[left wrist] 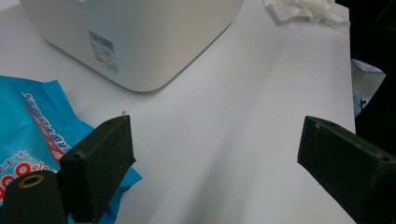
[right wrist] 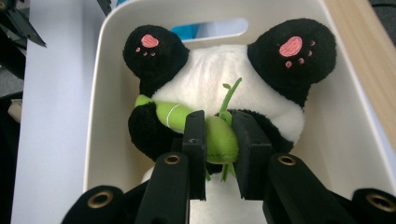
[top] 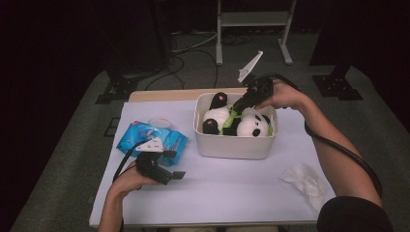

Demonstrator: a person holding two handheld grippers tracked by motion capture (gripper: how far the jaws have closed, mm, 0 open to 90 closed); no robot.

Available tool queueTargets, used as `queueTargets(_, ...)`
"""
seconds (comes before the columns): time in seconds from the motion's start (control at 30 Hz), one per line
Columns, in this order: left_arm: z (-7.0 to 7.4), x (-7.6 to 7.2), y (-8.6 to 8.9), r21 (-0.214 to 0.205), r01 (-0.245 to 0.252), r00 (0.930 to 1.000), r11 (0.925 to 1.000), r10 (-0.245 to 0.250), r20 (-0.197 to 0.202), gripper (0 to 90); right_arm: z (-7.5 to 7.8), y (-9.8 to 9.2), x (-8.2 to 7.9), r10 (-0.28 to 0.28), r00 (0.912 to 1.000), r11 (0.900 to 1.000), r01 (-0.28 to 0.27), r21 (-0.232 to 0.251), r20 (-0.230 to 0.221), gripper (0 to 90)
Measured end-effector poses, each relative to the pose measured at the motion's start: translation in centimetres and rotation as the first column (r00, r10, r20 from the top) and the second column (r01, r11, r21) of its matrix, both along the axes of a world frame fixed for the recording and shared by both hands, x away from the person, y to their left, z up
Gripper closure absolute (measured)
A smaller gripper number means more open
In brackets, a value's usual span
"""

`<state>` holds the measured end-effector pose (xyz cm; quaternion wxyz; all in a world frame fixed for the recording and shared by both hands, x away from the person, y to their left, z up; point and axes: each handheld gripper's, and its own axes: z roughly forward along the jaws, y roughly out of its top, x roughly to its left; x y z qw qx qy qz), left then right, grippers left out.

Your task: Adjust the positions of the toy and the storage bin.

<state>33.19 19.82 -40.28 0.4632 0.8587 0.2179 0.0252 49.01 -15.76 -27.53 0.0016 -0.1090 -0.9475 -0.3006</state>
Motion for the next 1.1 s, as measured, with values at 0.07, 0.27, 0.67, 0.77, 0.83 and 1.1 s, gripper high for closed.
queueTargets(0.07, -0.1, 0.0, 0.0, -0.002, -0.001, 1.0000, 1.0000, 0.001, -0.003, 10.0, -0.6, 0.0, 0.1, -0.001, 1.0000, 1.0000, 0.001, 0.000, -0.009, 75.5)
queueTargets(0.27, -0.2, 0.0, 0.0, 0.001, 0.001, 1.0000, 1.0000, -0.001, -0.002, 10.0, -2.2, 0.2, 0.2, -0.011, 0.9992, 0.9999, 0.011, 0.004, -0.037, 74.8)
queueTargets(0.67, -0.3, -0.2, -0.4, 0.007, 0.008, 1.0000, 0.9999, -0.008, -0.003, 10.0, -2.5, -0.2, -0.2, -0.036, 0.9991, 0.9993, 0.036, 0.011, -0.023, 71.7)
queueTargets(0.77, -0.3, -0.1, -0.4, 0.010, 0.013, 0.9999, 0.9999, -0.013, -0.003, 10.0, -2.6, -0.3, -0.4, -0.035, 0.9992, 0.9993, 0.035, 0.011, -0.018, 69.3)
queueTargets(0.83, -0.3, -0.1, -0.5, 0.010, 0.016, 0.9999, 0.9998, -0.016, -0.004, 10.0, -2.6, -0.4, -0.5, -0.037, 0.9991, 0.9992, 0.038, 0.015, -0.019, 67.2)
queueTargets(1.1, -0.4, -0.2, -0.5, 0.010, 0.020, 0.9998, 0.9997, -0.020, -0.008, 10.0, -2.0, -0.9, -0.9, -0.051, 0.9986, 0.9982, 0.051, 0.030, -0.014, 60.0)
